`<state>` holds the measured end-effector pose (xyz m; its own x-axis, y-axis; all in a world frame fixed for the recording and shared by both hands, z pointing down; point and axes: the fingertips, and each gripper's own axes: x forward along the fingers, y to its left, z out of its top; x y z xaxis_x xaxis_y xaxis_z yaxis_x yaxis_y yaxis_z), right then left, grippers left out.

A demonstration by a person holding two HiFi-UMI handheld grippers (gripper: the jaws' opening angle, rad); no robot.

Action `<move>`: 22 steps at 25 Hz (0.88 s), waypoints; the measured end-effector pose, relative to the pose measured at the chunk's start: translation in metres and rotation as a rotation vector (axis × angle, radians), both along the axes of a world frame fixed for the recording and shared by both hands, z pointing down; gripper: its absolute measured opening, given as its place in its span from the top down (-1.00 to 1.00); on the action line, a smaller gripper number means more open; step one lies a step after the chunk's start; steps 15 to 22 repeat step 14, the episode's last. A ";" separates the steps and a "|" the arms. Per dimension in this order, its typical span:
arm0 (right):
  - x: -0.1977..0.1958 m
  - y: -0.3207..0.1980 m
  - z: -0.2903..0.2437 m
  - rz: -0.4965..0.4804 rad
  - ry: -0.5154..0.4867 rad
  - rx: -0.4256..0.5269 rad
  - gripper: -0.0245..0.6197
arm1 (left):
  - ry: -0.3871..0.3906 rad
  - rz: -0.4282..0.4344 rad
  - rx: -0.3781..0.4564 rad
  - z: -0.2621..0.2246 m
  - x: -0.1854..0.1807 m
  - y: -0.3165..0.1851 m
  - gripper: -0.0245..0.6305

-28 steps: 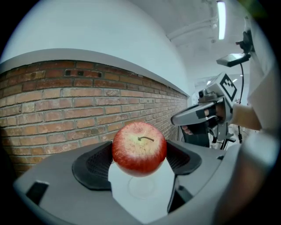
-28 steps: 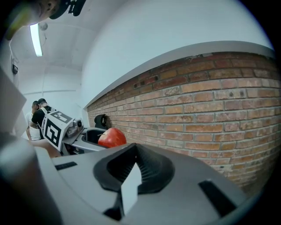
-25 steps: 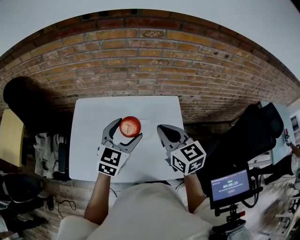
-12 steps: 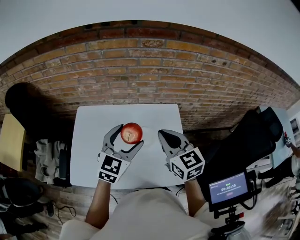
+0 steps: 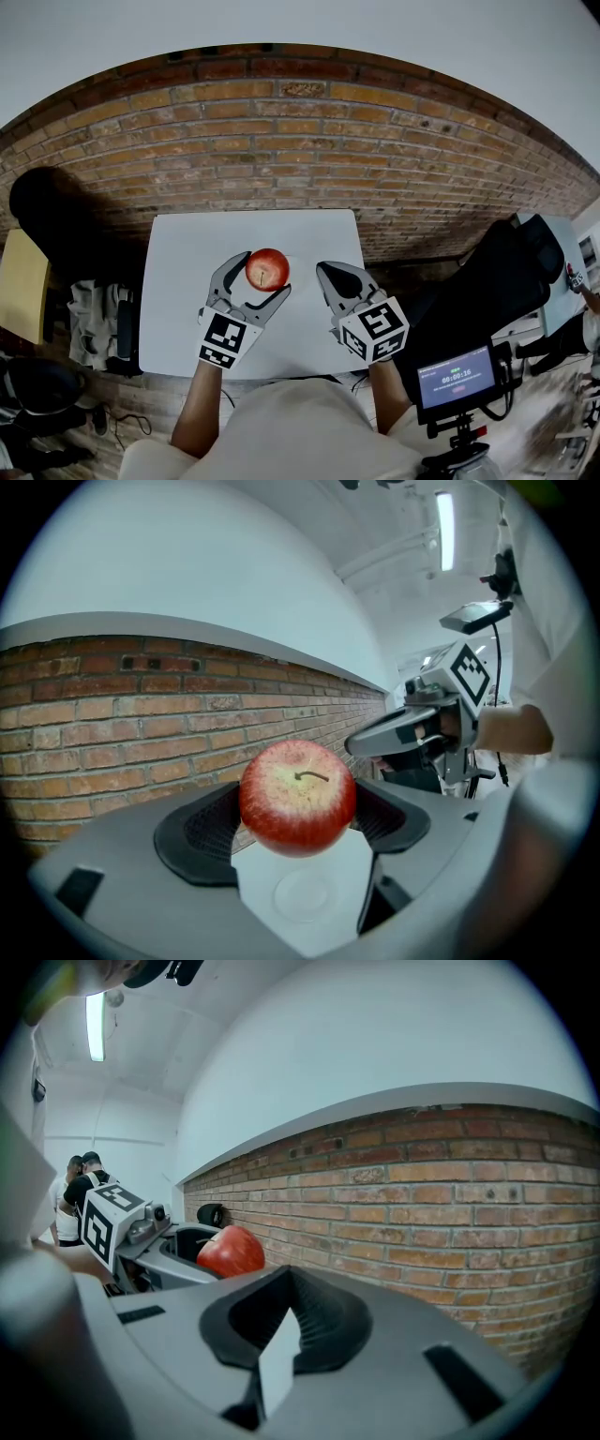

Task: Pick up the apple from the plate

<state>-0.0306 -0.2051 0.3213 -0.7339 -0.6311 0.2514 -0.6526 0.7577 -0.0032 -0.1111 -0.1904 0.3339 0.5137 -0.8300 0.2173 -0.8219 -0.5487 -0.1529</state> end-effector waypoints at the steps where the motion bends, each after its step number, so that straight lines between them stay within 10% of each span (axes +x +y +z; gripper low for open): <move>1: 0.000 0.000 0.000 -0.001 0.000 0.000 0.92 | -0.001 0.001 0.000 0.000 0.001 0.000 -0.25; 22: -0.004 -0.002 0.003 -0.005 -0.003 -0.012 0.92 | 0.001 0.000 -0.010 0.002 -0.004 -0.004 -0.25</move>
